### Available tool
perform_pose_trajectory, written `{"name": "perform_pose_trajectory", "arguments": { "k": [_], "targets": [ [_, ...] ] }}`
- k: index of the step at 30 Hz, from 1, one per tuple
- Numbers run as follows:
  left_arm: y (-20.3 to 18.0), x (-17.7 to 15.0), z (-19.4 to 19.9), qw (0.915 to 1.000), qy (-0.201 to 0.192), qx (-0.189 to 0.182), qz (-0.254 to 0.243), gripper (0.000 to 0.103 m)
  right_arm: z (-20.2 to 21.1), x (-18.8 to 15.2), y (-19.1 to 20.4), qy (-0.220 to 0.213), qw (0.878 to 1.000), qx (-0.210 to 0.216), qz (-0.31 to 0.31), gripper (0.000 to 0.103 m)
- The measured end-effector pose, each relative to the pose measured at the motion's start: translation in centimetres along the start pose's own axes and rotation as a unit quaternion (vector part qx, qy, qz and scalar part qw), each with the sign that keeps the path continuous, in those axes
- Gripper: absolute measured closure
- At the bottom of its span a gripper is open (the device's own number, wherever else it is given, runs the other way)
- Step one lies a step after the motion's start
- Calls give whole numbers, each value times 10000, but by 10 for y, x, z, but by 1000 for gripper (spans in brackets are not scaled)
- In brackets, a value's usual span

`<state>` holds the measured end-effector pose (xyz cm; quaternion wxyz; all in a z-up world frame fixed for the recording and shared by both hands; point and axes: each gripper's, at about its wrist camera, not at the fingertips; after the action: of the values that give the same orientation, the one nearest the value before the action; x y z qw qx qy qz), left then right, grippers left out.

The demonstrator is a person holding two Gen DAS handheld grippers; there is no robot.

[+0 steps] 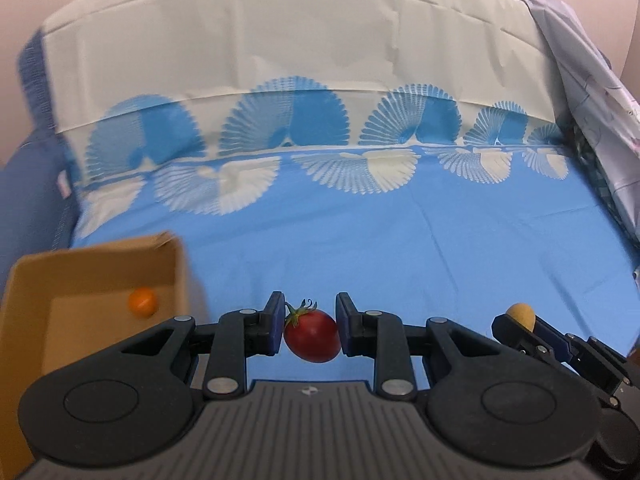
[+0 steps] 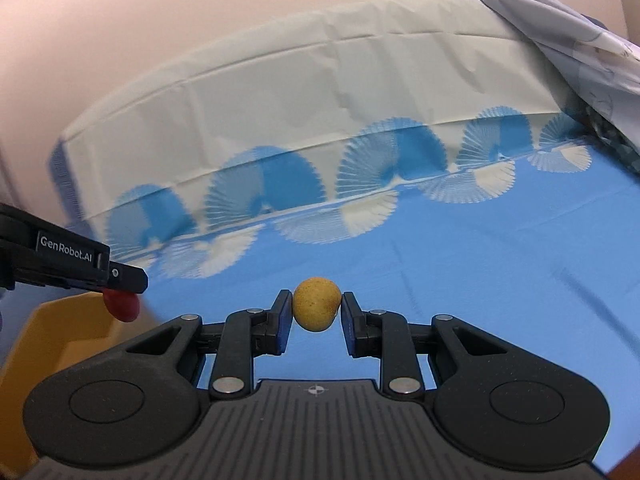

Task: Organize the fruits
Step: 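Carry the red cherry in the left tool while the right tool carries the yellow berry into the box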

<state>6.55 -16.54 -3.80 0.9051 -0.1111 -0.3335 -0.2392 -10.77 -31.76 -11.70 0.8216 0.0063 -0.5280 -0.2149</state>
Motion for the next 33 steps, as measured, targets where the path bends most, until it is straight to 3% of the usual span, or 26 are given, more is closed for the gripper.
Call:
{"name": "perform_pose_trajectory", "arguments": {
  "k": [7,14,19,21,23,27,29,33],
  "targets": [
    [47,-50,79,9997,-63,234,75,73,65,-20,56,56,9981,546,266,76],
    [90,-101,134,9988,-72,440,190,73,113,-42,113,163,9919,1100,621,76],
    [119,-136,164,9978,-101,540,380,79,135,-60,147,317,9848,1460,889,76],
    [131,-147,171,9973,-96,493,537,96,140,-66,159,393,9821,1558,987,76],
    [141,-151,166,9970,-47,446,624,103,137,-68,173,474,9800,1592,1092,76],
    [168,-135,127,9956,-60,531,772,103,100,-50,203,447,9784,1704,1085,76],
    [185,-129,110,9939,-123,725,826,103,86,-41,198,462,9821,1515,1021,76],
    [221,-122,79,9886,213,908,1185,103,68,-40,179,546,9850,1217,1095,76]
  ]
}}
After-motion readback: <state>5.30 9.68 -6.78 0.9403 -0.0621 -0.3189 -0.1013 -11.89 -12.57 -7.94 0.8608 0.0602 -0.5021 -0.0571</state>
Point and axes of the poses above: each gripper's, at about its wrist camera, not at the fingertips, and z roughly against the way its jaws point, y to its left, x to its top, and after that the axes turned 5 degrees about z, right-handed
